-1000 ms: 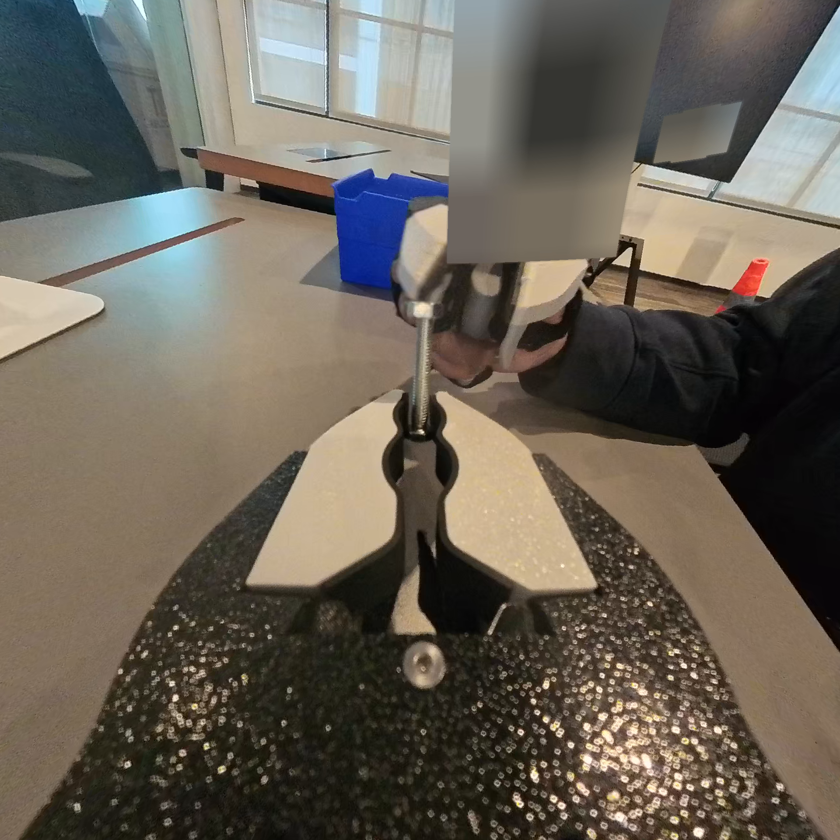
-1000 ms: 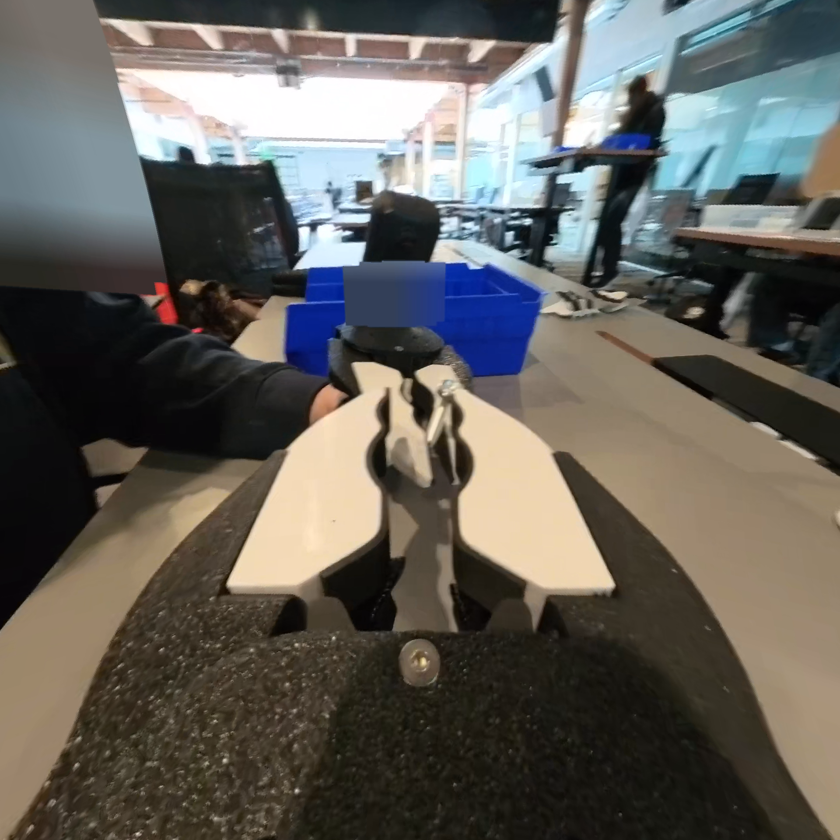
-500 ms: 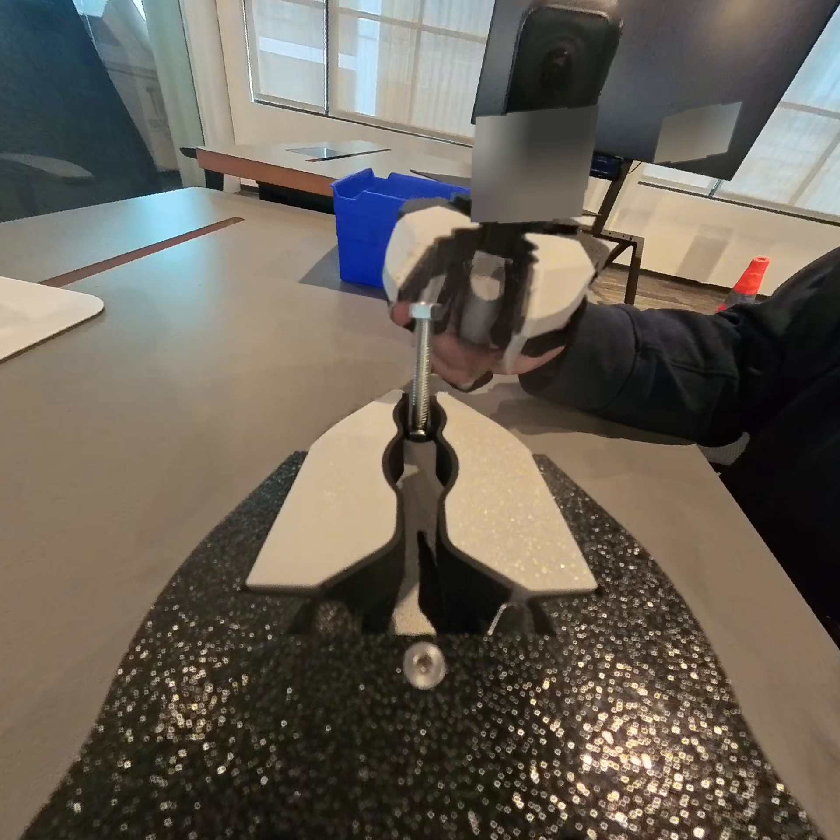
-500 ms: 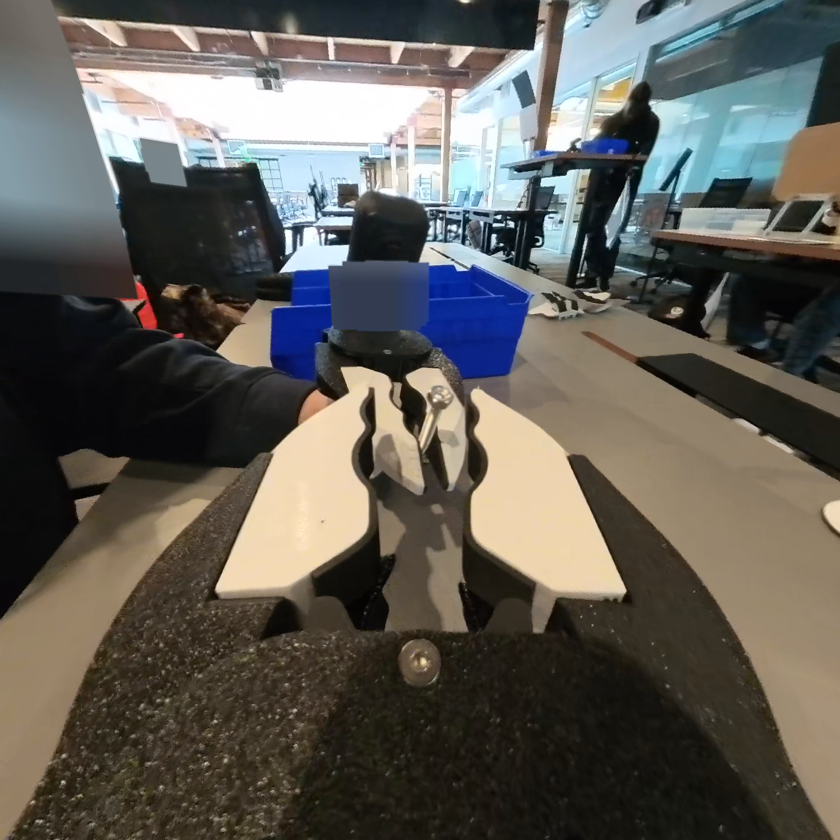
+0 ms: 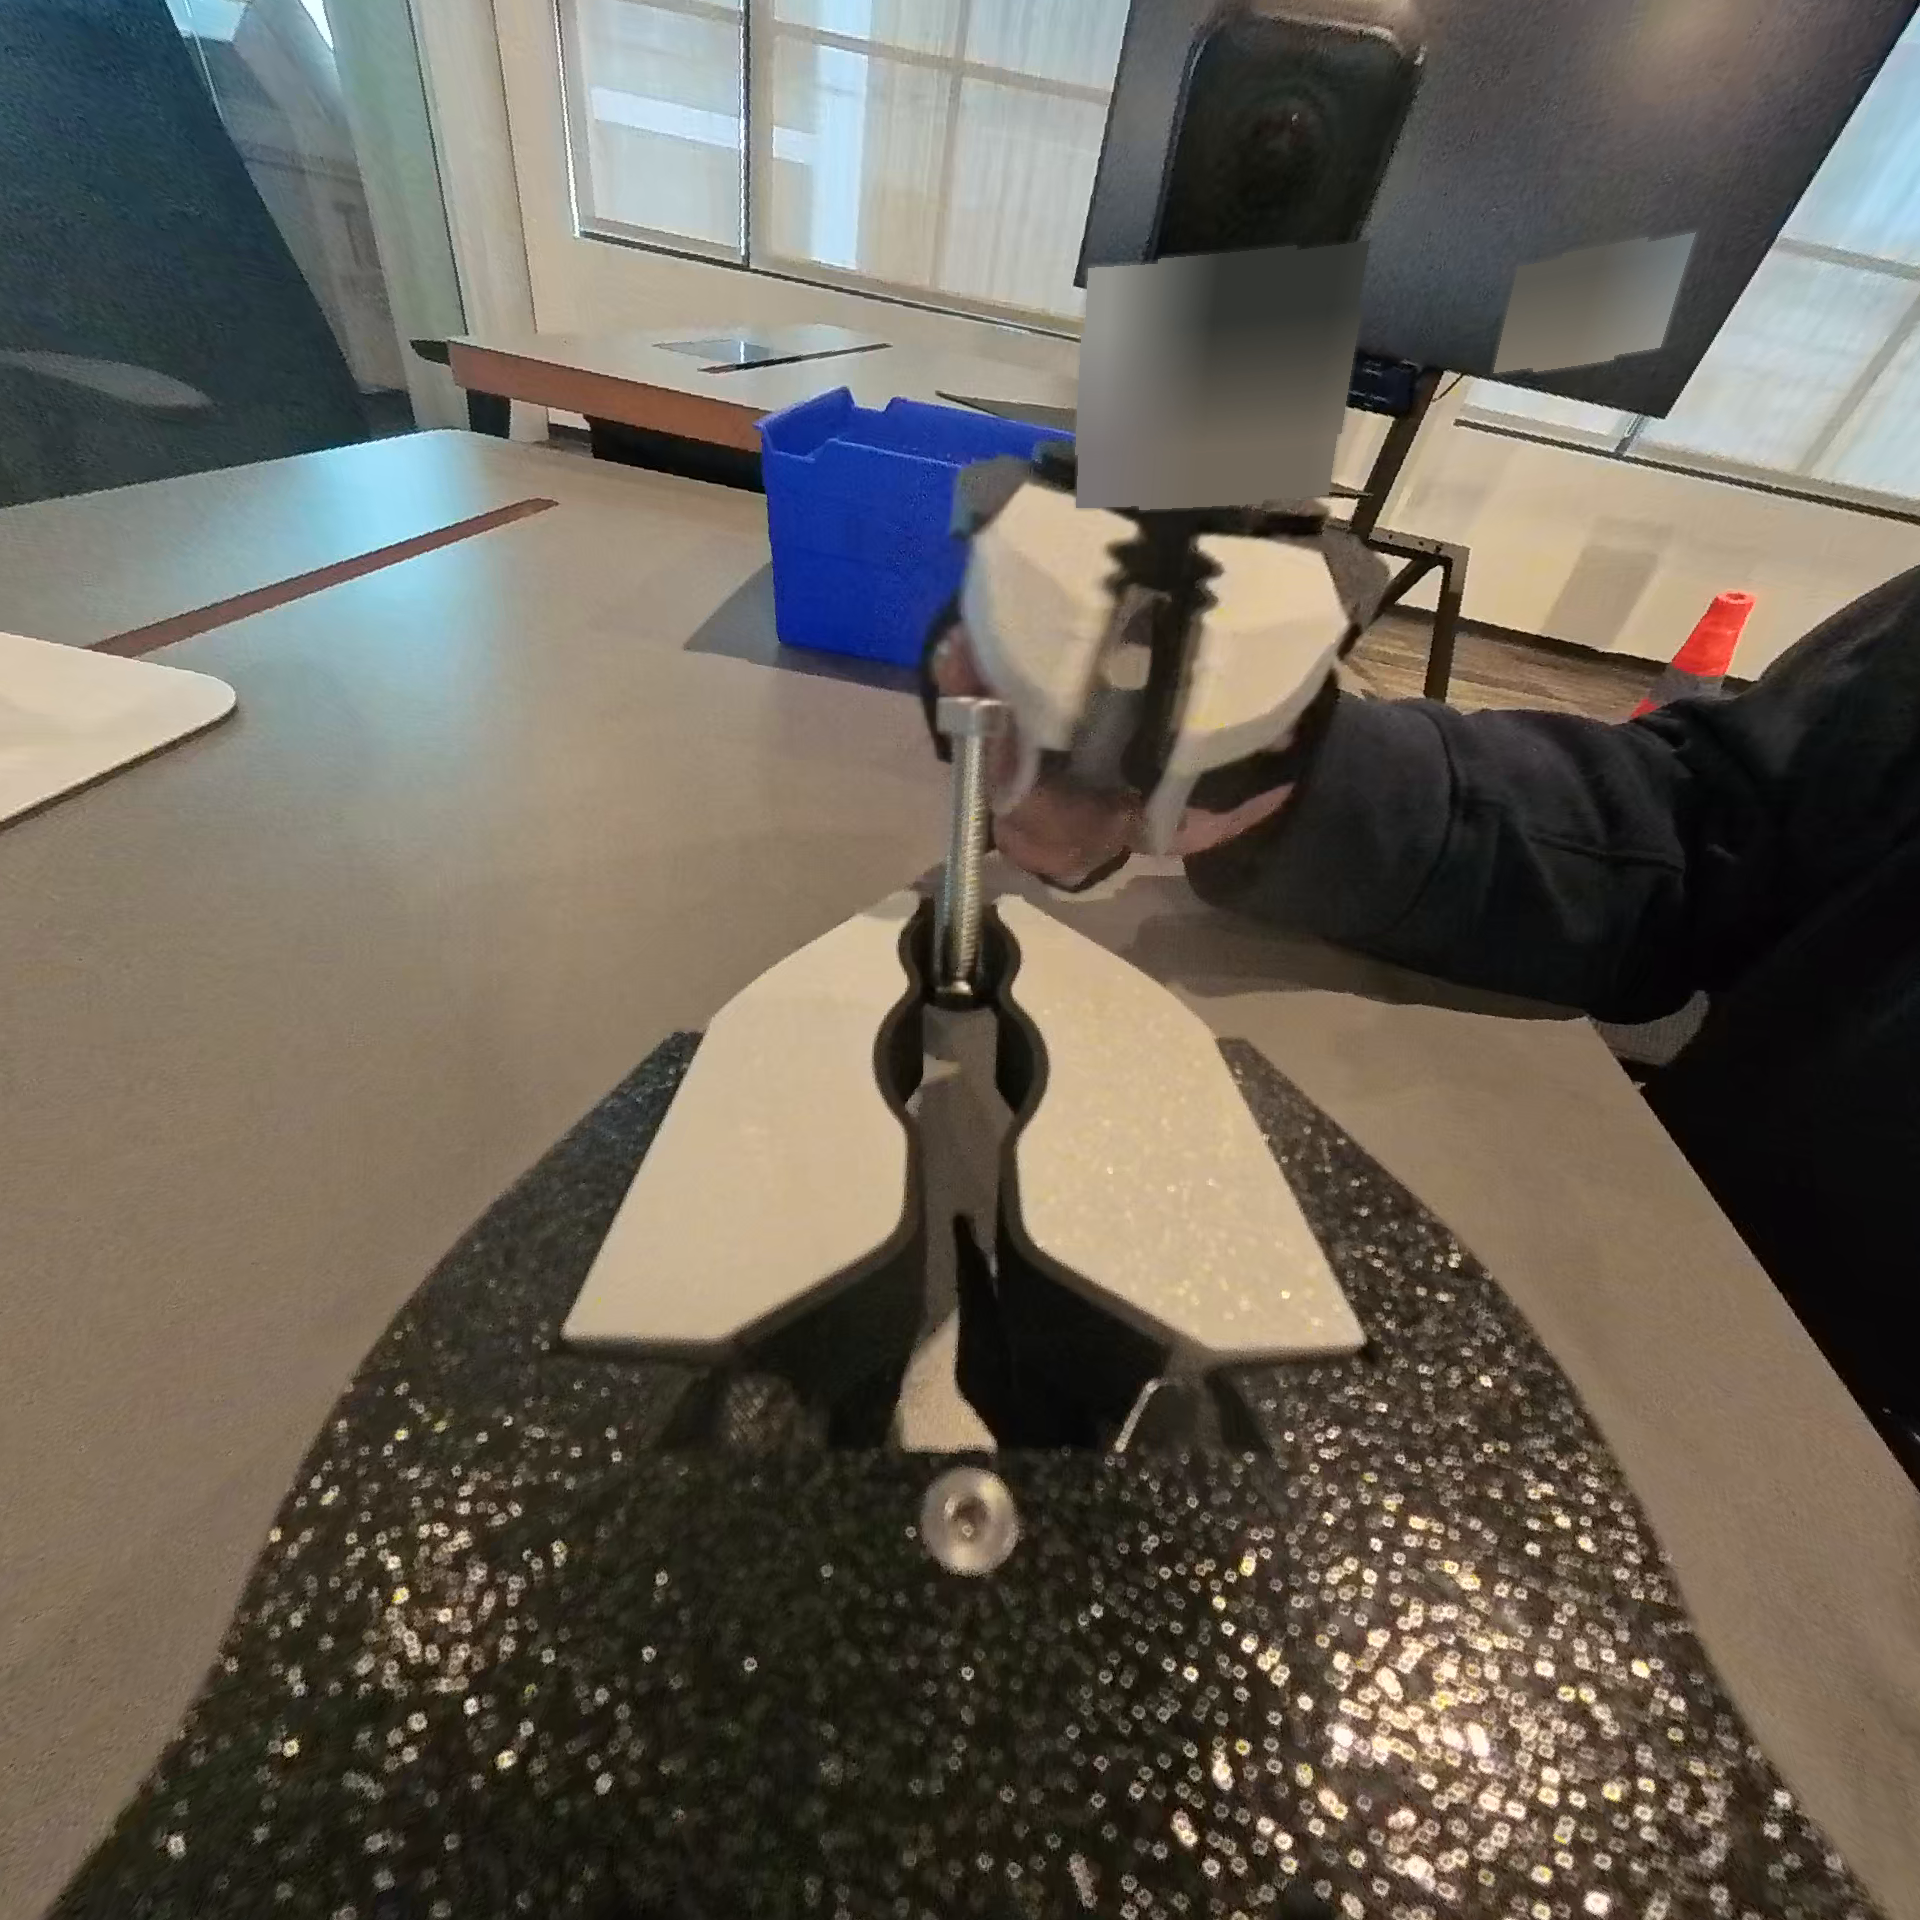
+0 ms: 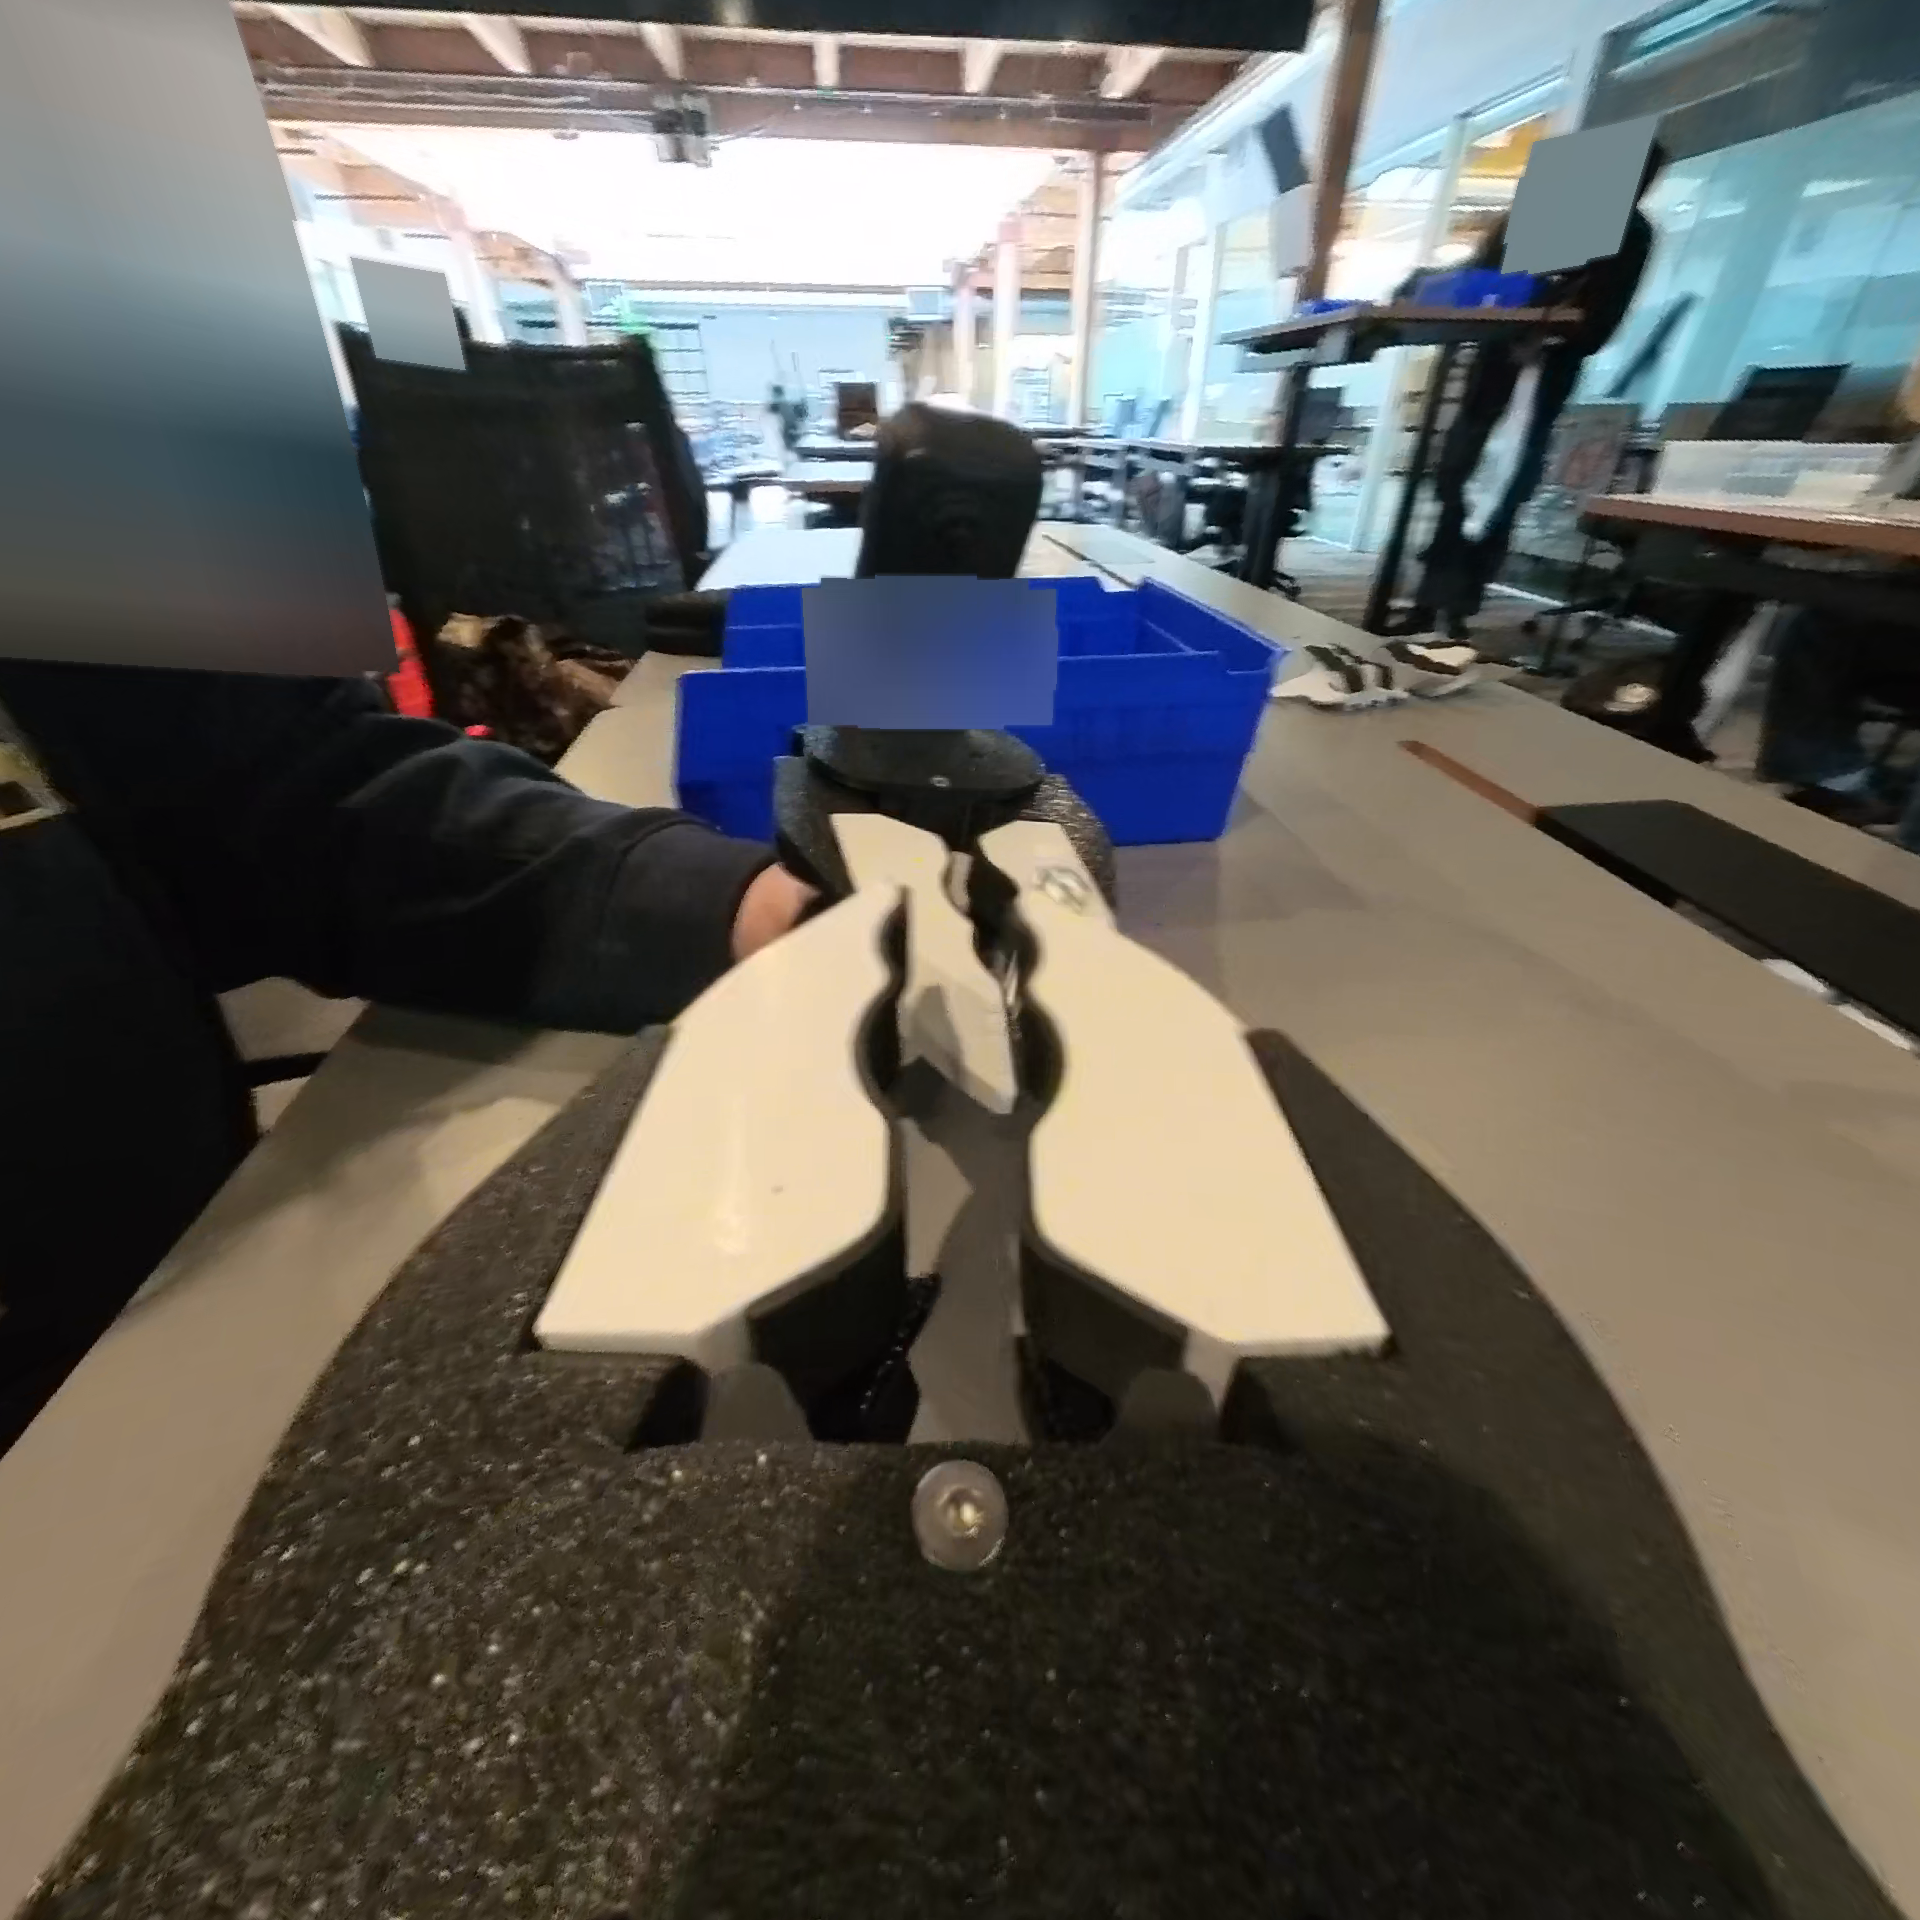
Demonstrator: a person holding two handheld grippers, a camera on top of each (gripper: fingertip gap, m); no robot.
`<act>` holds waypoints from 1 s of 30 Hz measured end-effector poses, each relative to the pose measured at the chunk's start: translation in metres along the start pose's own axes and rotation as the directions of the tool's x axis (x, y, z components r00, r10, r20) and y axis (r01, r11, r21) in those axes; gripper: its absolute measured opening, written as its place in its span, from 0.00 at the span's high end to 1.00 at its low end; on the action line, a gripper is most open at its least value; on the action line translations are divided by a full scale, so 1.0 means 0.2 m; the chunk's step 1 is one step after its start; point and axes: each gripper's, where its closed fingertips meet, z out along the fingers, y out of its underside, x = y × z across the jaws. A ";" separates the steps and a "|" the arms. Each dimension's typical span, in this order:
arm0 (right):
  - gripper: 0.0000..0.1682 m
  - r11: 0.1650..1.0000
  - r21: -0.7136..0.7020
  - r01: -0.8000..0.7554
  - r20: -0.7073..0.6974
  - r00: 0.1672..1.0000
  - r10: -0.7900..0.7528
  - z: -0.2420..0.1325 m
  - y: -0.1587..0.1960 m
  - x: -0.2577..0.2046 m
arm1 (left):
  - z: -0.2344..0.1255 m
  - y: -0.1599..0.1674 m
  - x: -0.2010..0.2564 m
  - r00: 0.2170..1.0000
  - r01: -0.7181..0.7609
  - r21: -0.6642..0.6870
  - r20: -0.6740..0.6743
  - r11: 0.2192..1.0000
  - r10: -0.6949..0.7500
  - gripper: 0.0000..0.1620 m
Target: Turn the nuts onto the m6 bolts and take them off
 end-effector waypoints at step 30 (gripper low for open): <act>0.80 1.000 0.014 0.016 -0.076 0.997 -0.015 -0.01 -0.01 0.05 | 0.00 0.00 0.00 1.000 -0.003 -0.007 -0.002 1.000 0.003 0.95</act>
